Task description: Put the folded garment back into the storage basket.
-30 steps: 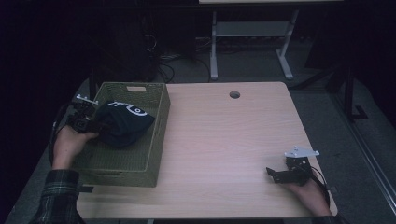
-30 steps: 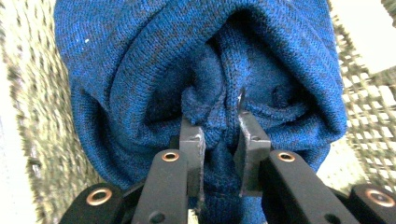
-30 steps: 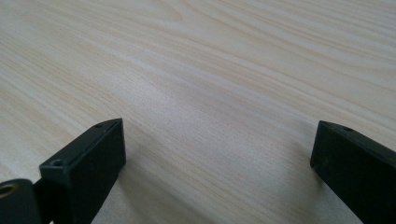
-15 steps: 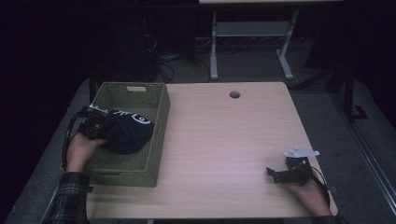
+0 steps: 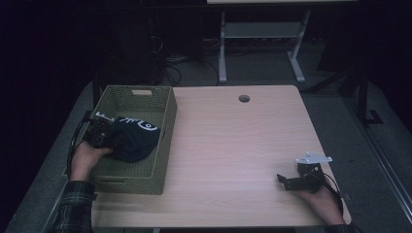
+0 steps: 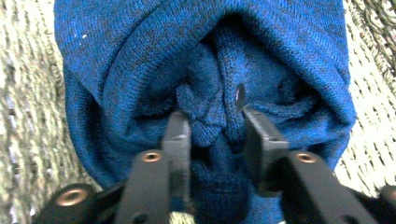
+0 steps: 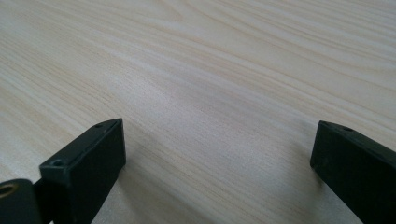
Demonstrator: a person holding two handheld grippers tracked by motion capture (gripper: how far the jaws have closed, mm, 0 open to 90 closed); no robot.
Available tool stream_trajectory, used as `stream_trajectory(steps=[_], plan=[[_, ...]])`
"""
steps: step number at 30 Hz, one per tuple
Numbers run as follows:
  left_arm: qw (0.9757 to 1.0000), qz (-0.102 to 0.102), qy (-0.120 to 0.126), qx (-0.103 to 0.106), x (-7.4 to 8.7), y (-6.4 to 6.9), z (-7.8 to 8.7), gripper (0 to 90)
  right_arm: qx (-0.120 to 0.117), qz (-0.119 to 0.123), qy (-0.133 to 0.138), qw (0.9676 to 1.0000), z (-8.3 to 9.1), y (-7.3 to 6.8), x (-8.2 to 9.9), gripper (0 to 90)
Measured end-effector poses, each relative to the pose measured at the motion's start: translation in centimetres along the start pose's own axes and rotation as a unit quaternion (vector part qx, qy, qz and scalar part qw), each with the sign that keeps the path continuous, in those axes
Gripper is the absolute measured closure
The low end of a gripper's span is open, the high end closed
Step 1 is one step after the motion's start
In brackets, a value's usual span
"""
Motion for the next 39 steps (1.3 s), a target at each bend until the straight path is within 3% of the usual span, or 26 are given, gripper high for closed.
stream_trajectory(steps=[8, 16, 26, 33, 36, 38, 39], plan=[[0.9995, 0.000, 0.032, -0.005, -0.9, -0.1, 1.9, 40.6, 0.000, 0.000, 0.000, 1.0000, 0.0, 0.0, 0.0, 2.9], [0.9974, -0.005, 0.070, -0.014, -3.2, 0.8, 3.9, 22.3, 0.000, -0.001, 0.000, 1.0000, 0.0, 0.0, 0.0, 2.9], [0.9945, -0.025, 0.101, -0.015, -6.2, 3.2, 5.9, 16.5, 0.000, 0.000, 0.000, 1.0000, 0.0, 0.0, 0.0, 2.9], [0.9908, -0.045, 0.127, -0.007, -8.5, 5.4, 6.9, 15.9, 0.000, -0.001, 0.000, 1.0000, 0.0, 0.0, 0.0, 2.9], [0.9874, -0.053, 0.149, 0.007, -10.0, 7.3, 7.2, 15.9, 0.000, -0.001, 0.000, 1.0000, 0.0, 0.0, 0.0, 2.9], [0.9865, -0.056, 0.153, 0.010, -10.4, 7.8, 7.2, 15.9, 0.000, -0.001, 0.000, 1.0000, 0.0, 0.0, 0.0, 2.9], [0.9851, -0.066, 0.158, 0.018, -11.1, 8.9, 7.2, 16.0, 0.000, -0.001, 0.000, 1.0000, 0.0, 0.0, 0.0, 2.9]])
Point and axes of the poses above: each handheld gripper's, and its own axes: z roughly backward along the jaws, x roughly out of its underside, y roughly to its right, the point moved 10 cm from there along -z, roughly forward along the jaws, and after that the axes turned 13 degrees about -z, right-handed, at the moved point
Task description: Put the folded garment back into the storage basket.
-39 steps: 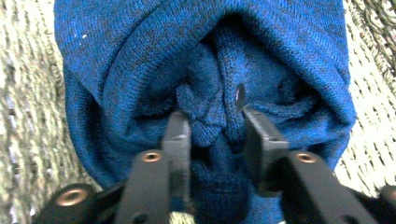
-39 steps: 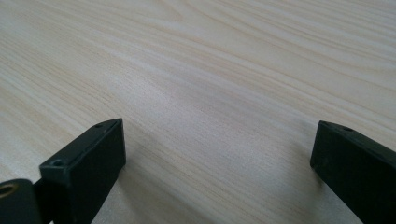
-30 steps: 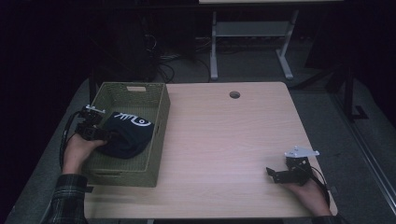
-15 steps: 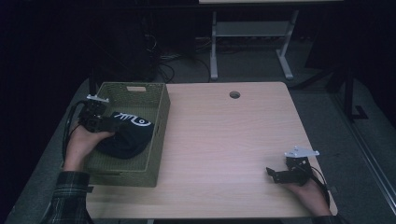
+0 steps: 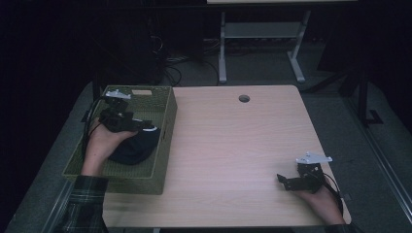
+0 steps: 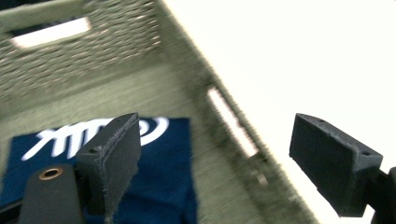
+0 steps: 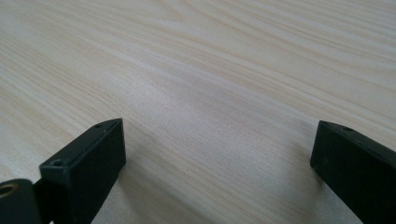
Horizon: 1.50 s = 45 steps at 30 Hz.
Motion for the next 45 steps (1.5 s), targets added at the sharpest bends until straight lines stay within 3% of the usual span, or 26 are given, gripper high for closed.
stream_trajectory(steps=[2, 3, 4, 9, 10, 11, 12, 13, 16, 18, 20, 29, 42, 45], plan=[[1.0000, -0.003, 0.002, 0.003, -0.3, 0.4, -0.1, 16.0, 0.000, 0.000, 0.000, 1.0000, 0.0, 0.0, 0.0, 2.8], [0.9998, -0.014, 0.008, 0.012, -1.2, 1.7, -0.6, 15.9, 0.000, 0.000, 0.000, 1.0000, 0.0, 0.0, 0.0, 2.8], [0.9998, -0.014, 0.008, 0.012, -1.2, 1.7, -0.6, 15.9, 0.000, 0.000, 0.000, 1.0000, 0.0, 0.0, 0.0, 2.8], [0.9985, -0.035, 0.019, 0.038, -3.0, 5.1, -2.4, 15.9, 0.000, 0.000, 0.000, 1.0000, 0.0, 0.0, 0.0, 2.8], [0.9985, -0.035, 0.019, 0.038, -3.0, 5.1, -2.4, 16.0, 0.000, 0.000, 0.000, 1.0000, 0.0, 0.0, 0.0, 2.8], [0.9979, -0.038, 0.025, 0.047, -3.4, 6.2, -3.1, 16.0, -0.001, 0.000, 0.000, 1.0000, 0.0, 0.0, 0.0, 2.9], [0.9979, -0.038, 0.025, 0.047, -3.4, 6.2, -3.1, 16.0, -0.001, 0.000, 0.000, 1.0000, 0.0, 0.0, 0.0, 2.9], [0.9972, -0.043, 0.027, 0.054, -3.8, 7.5, -3.8, 16.0, -0.001, 0.001, 0.000, 1.0000, 0.0, 0.0, 0.0, 2.9], [0.9966, -0.048, 0.028, 0.061, -4.0, 8.6, -4.7, 16.0, -0.001, 0.001, 0.000, 1.0000, 0.0, 0.0, 0.0, 2.9], [0.9956, -0.053, 0.028, 0.072, -4.0, 10.3, -5.9, 16.0, -0.001, 0.000, 0.000, 1.0000, 0.0, 0.0, 0.0, 2.9], [0.9952, -0.056, 0.028, 0.075, -4.0, 10.7, -6.3, 16.0, -0.001, 0.001, 0.000, 1.0000, 0.0, 0.0, 0.0, 2.9], [0.9932, -0.065, 0.037, 0.089, -3.0, 14.2, -9.7, 15.5, -0.001, 0.000, 0.000, 1.0000, 0.0, 0.0, 0.0, 2.9], [0.9920, -0.090, 0.019, 0.087, -0.5, 16.7, -12.7, 14.9, -0.001, 0.000, 0.000, 1.0000, 0.0, 0.0, 0.0, 2.9], [0.9917, -0.096, 0.006, 0.086, 0.7, 17.3, -13.7, 14.9, 0.000, 0.000, 0.000, 1.0000, 0.0, 0.0, 0.0, 2.9]])
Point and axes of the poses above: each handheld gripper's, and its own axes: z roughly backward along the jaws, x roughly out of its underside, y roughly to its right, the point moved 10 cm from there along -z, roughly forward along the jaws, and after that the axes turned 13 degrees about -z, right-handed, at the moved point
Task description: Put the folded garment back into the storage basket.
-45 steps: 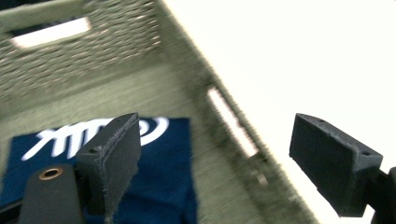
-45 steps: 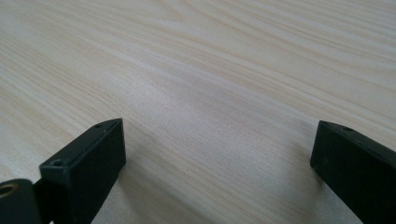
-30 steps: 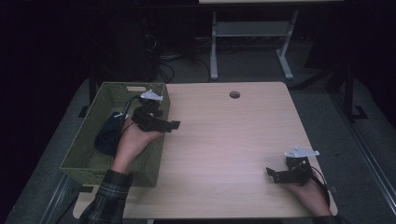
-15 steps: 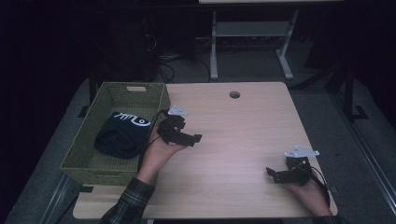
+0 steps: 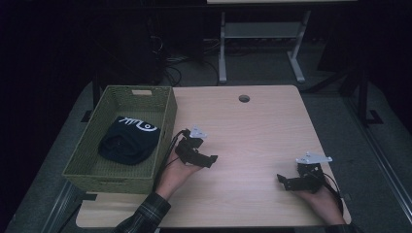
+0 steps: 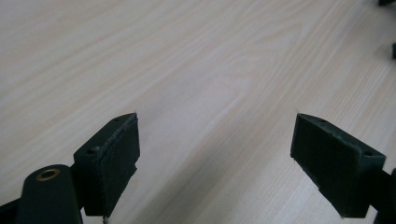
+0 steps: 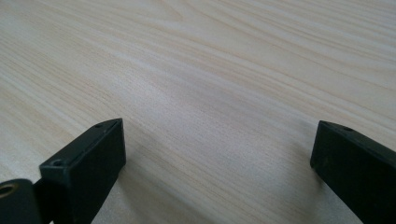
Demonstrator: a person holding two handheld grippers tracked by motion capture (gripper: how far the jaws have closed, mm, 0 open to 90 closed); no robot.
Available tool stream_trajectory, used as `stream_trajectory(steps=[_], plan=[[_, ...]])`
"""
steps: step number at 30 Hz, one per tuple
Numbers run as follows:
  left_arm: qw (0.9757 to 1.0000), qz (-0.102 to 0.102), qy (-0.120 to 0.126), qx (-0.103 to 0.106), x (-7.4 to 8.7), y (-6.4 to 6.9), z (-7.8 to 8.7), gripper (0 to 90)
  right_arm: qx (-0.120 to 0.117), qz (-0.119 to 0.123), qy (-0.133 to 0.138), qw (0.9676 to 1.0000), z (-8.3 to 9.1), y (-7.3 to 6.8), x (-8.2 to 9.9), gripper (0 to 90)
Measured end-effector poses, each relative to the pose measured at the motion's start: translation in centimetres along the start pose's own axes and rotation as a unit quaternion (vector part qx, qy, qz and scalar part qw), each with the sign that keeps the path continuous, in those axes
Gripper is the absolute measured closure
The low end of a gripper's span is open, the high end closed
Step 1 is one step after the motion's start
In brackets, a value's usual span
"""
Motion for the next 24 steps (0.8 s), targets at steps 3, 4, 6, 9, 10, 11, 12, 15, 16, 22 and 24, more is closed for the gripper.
stream_trajectory(steps=[3, 4, 6, 9, 10, 11, 12, 15, 16, 22, 24], plan=[[1.0000, -0.001, -0.006, -0.001, 0.6, 0.3, -0.5, 14.9, 0.000, 0.000, 0.000, 1.0000, 0.0, 0.0, 0.0, 2.9], [0.9999, -0.004, -0.015, -0.005, 1.3, 0.5, -1.0, 14.9, 0.000, 0.000, 0.000, 1.0000, 0.0, 0.0, 0.0, 2.9], [0.9997, -0.009, -0.022, -0.007, 1.9, 0.5, -1.4, 14.9, 0.000, 0.000, 0.000, 1.0000, 0.0, 0.0, 0.0, 2.9], [0.9994, -0.006, -0.030, -0.014, 3.1, 0.8, -2.2, 14.9, 0.000, 0.000, 0.000, 1.0000, 0.0, 0.0, 0.0, 2.9], [0.9992, -0.010, -0.036, -0.016, 3.4, 0.7, -2.3, 14.9, 0.000, 0.000, 0.000, 1.0000, 0.0, 0.0, 0.0, 2.9], [0.9991, -0.013, -0.037, -0.019, 3.5, 0.7, -2.4, 14.9, 0.000, 0.000, 0.000, 1.0000, 0.0, 0.0, 0.0, 2.9], [0.9991, -0.012, -0.037, -0.019, 3.7, 0.8, -2.5, 14.9, 0.000, 0.000, 0.000, 1.0000, 0.0, 0.0, 0.0, 2.9], [0.9990, -0.011, -0.039, -0.019, 4.0, 0.9, -2.6, 14.9, 0.000, 0.000, 0.000, 1.0000, 0.0, 0.0, 0.0, 2.9], [0.9989, -0.011, -0.041, -0.018, 4.2, 0.9, -2.7, 14.9, 0.000, 0.000, 0.000, 1.0000, 0.0, 0.0, 0.0, 2.8], [0.9988, -0.016, -0.040, -0.024, 4.6, 0.8, -2.7, 13.4, 0.000, 0.000, 0.000, 1.0000, 0.0, 0.0, 0.0, 2.9], [0.9989, -0.021, -0.037, -0.021, 4.7, 0.9, -2.6, 13.1, 0.000, 0.000, 0.000, 1.0000, 0.0, 0.0, 0.0, 2.9]])
Point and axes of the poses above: each handheld gripper's, and its own axes: z roughly backward along the jaws, x roughly out of its underside, y roughly to its right, the point moved 10 cm from there along -z, roughly forward along the jaws, and after that the axes turned 13 degrees about -z, right-handed, at the moved point
